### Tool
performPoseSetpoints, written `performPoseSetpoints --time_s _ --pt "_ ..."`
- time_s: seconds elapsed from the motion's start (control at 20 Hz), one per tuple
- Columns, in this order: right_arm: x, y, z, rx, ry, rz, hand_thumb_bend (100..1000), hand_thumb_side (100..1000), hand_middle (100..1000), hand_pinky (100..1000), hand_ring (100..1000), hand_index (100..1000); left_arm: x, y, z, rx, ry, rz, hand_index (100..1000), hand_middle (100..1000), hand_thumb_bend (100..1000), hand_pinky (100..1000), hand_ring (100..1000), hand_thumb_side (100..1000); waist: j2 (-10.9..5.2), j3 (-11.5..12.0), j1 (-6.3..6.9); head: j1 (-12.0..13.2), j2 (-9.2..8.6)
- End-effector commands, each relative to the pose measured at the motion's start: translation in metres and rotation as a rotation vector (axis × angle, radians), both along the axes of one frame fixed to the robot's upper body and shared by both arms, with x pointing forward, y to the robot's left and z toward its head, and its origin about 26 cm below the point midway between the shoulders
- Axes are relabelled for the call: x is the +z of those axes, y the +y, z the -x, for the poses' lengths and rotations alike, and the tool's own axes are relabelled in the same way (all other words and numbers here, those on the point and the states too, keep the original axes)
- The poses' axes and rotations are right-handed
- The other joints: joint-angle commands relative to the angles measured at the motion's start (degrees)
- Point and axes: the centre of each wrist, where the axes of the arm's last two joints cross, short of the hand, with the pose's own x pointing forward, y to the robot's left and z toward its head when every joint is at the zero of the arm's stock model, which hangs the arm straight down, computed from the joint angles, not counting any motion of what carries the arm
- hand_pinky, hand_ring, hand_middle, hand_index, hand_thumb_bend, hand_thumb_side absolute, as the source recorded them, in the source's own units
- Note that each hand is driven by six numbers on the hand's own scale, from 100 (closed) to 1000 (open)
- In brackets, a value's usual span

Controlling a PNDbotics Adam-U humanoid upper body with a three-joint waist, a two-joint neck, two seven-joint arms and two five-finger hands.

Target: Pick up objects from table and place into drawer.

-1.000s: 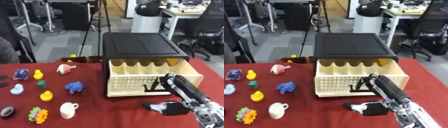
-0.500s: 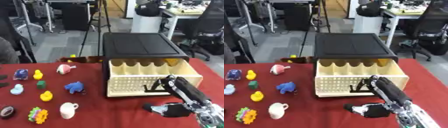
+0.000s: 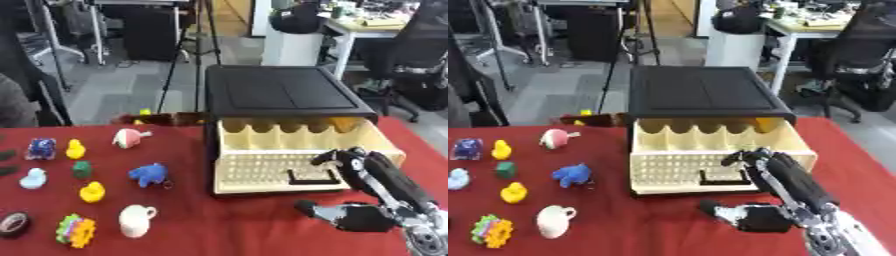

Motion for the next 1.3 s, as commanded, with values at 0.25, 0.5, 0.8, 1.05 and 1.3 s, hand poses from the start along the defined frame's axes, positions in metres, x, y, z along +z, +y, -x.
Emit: performPoseSetpoints --time_s 0.25,0.5,0.8,1.05,1.3 --pt "0.017 -0.01 0.008 -0.03 -0.096 -0.024 666 727 199 100 100 767 0.01 0.009 0.0 0.021 -0.026 -0.029 876 871 1000 735 795 1000 -0.8 0.0 -0.08 0.32 0.37" --pt "0.018 -0.017 0.009 -0.049 -0.14 -0.088 650 725 246 100 100 772 0.01 0.009 0.0 0.025 -0.024 -0.034 875 871 1000 735 795 1000 -0.91 -0.13 -0.24 0.48 0.42" --pt "0.019 -0.024 0.011 -0.074 -0.188 -0.16 627 719 307 100 159 759 0.009 0.01 0.001 0.03 -0.022 -0.043 875 868 1000 735 793 1000 -1.03 -0.22 -0.22 0.67 0.39" --pt "0.02 -0.029 0.011 -0.097 -0.235 -0.229 614 717 389 100 251 743 0.01 0.012 0.001 0.037 -0.02 -0.065 872 845 1000 734 784 984 -1.04 -0.37 -0.14 0.79 0.4" --pt "0.023 -0.034 0.012 -0.12 -0.276 -0.263 607 716 421 100 287 737 0.015 0.017 0.0 0.056 0.001 -0.182 835 789 998 690 735 847 -1.05 -0.55 -0.04 0.95 0.46"
